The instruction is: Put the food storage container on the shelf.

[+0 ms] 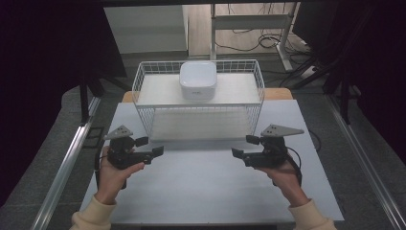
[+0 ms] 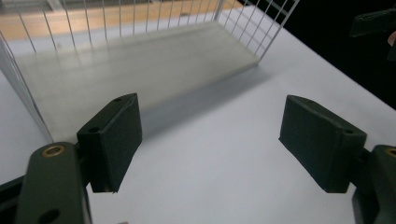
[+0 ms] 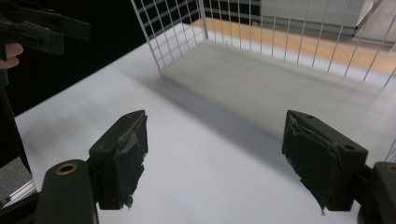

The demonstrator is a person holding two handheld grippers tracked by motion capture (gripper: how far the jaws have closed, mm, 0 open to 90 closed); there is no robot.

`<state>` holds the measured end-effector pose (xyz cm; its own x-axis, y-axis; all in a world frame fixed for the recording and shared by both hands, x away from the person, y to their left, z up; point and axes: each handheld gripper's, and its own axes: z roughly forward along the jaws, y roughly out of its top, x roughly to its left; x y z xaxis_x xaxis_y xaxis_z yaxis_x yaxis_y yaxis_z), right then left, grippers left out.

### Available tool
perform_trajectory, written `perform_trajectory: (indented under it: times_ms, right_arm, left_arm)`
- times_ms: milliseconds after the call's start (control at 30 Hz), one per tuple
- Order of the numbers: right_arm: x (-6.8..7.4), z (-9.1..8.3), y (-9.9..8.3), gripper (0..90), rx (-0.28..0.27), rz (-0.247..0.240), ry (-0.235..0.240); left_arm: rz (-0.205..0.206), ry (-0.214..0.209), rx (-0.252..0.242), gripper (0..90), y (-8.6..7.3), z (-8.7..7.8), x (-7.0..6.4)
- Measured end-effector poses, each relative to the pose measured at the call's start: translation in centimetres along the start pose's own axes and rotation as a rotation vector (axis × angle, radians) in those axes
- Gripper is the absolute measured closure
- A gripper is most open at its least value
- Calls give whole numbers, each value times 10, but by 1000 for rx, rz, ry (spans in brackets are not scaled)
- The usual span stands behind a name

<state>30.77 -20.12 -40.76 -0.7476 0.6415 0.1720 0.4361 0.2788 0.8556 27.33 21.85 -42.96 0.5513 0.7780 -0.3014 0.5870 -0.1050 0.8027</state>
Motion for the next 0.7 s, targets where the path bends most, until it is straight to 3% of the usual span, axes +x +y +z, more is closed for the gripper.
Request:
perform_trajectory:
  times_ms: [133,300,467,567,700]
  right_arm:
    - [1,2,-29,229,27,0,-21]
    - [0,5,-52,226,48,9,-37]
    - [-7,11,-78,226,114,29,-50]
    - [-9,12,-80,226,118,42,-58]
    - [-10,10,-80,226,102,49,-63]
  left_arm:
    - [-27,1,21,193,-19,4,4]
    - [-40,21,66,191,-42,11,8]
    - [-48,39,88,191,-59,12,10]
    - [-37,43,109,189,-65,16,8]
    - [-26,49,100,188,-65,16,7]
